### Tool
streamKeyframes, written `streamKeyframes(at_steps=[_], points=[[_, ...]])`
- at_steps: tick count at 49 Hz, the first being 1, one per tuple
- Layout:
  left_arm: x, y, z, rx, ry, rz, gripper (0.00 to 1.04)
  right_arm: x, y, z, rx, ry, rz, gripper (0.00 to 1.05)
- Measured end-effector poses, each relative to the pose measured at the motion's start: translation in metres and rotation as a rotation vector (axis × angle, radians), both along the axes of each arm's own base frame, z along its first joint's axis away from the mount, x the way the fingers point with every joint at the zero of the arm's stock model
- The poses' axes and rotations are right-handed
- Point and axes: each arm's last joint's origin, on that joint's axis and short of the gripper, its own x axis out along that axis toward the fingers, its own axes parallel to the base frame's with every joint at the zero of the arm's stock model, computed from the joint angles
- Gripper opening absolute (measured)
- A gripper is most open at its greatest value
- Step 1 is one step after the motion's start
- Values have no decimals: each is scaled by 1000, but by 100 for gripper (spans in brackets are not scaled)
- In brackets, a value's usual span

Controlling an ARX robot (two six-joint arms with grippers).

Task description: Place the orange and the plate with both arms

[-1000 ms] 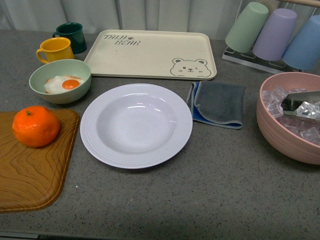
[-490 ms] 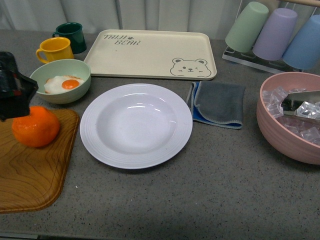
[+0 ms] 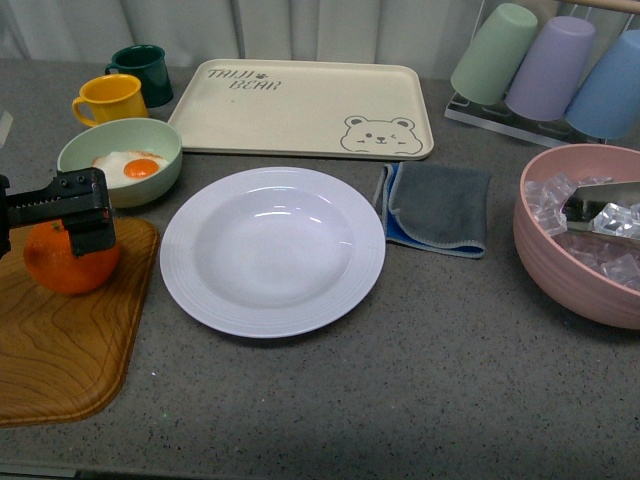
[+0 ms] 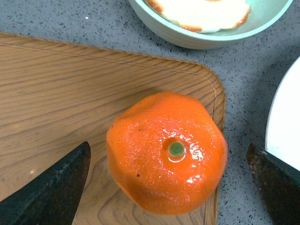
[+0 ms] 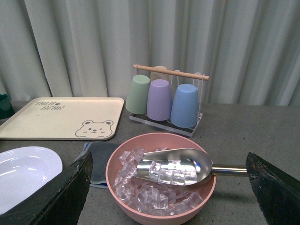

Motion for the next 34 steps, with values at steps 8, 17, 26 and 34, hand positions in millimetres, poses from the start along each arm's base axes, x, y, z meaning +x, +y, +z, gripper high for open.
streamKeyframes(at_steps=[8,17,26,34], points=[[8,2,-8,17,44,-11,98,0,0,0,0,0,0,95],[8,3,-8,34,47,-17,65,0,0,0,0,0,0,95],[-1,-22,22,75,-54,-65,56,0,0,0,0,0,0,95],[-8,-68,42,35,-124,-176,56,0,0,0,0,0,0,95]])
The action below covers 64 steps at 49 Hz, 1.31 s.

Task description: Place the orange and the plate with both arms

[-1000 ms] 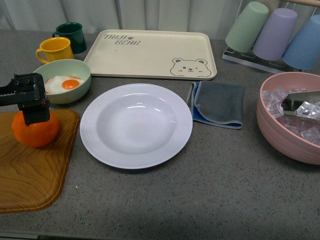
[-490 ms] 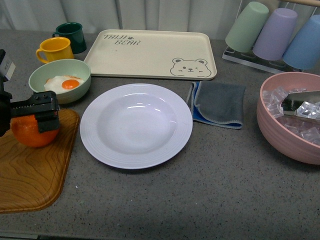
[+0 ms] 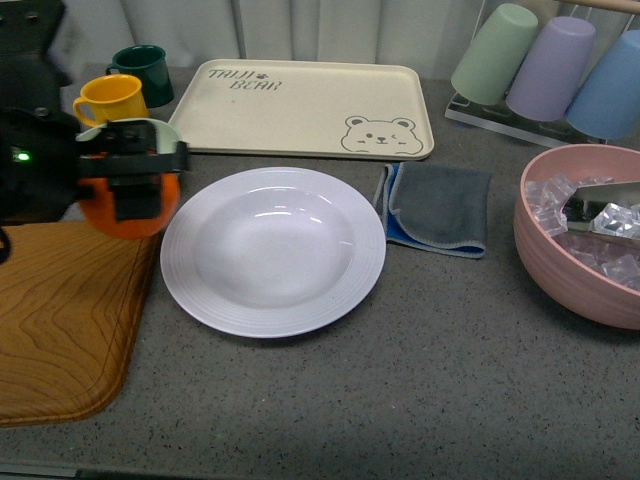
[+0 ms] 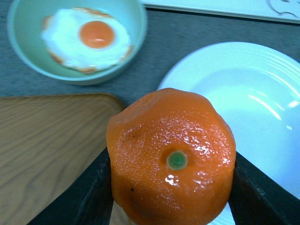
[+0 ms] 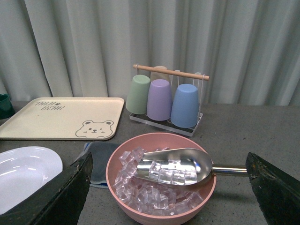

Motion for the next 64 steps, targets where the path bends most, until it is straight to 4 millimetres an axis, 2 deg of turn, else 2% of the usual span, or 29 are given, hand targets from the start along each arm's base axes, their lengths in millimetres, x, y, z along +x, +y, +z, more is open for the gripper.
streamKeyframes(at_steps=[11,19,27,47,55,60,64], points=[[-3,-56,-8,-21,18,-124,56,0,0,0,0,0,0,95],[3,-80,-19,-21,35,-145,56,0,0,0,0,0,0,95],[10,-92,-32,-12,50,-160,56,0,0,0,0,0,0,95],[30,-100,-60,26,102,-143,56,0,0,0,0,0,0,95],[33,-99,-60,40,102,-140,79,0,0,0,0,0,0,95],[32,-97,-56,27,73,-143,99,0,0,0,0,0,0,95],[28,-93,-45,6,36,-138,97,0,0,0,0,0,0,95]])
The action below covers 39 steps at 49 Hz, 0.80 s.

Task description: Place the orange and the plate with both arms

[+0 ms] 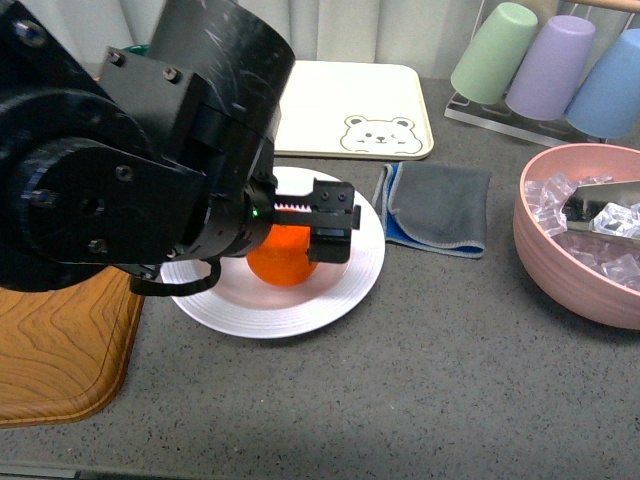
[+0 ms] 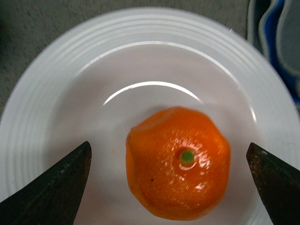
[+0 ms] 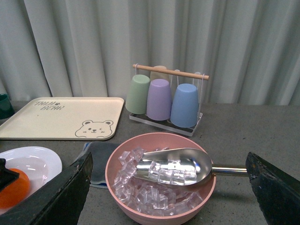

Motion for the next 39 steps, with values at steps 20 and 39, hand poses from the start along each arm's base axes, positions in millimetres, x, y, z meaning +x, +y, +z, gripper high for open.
streamKeyframes(at_steps=[20,39], points=[[-76,90,59,-26,-727,160,40,0,0,0,0,0,0,95],[-138,141,69,0,-703,146,4,0,0,0,0,0,0,95]])
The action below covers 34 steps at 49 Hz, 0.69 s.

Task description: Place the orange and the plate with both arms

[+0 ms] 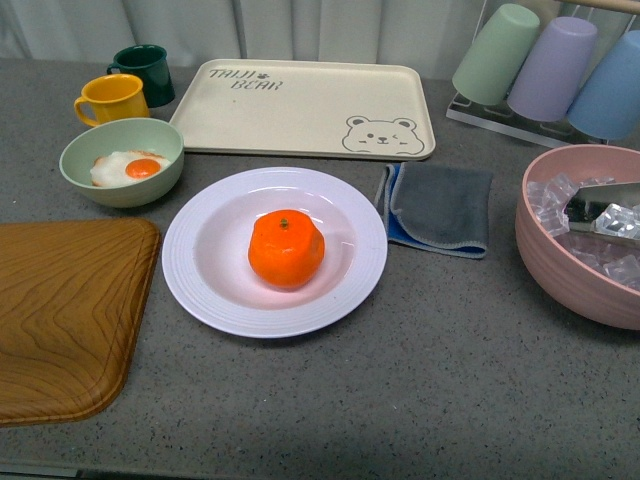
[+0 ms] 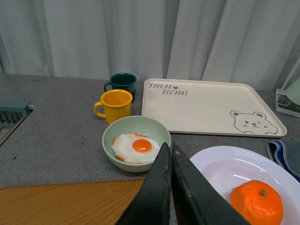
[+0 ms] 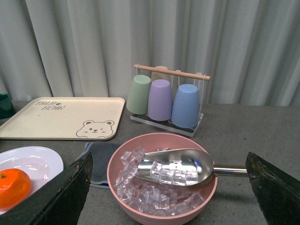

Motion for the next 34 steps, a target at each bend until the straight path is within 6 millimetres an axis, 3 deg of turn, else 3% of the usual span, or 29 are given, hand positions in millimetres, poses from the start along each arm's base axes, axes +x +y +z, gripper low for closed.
streamKeyframes(at_steps=[20,34], points=[[-39,23,15,-2,-2,-18,4,0,0,0,0,0,0,95],[-53,31,20,-2,-19,3,4,0,0,0,0,0,0,95]])
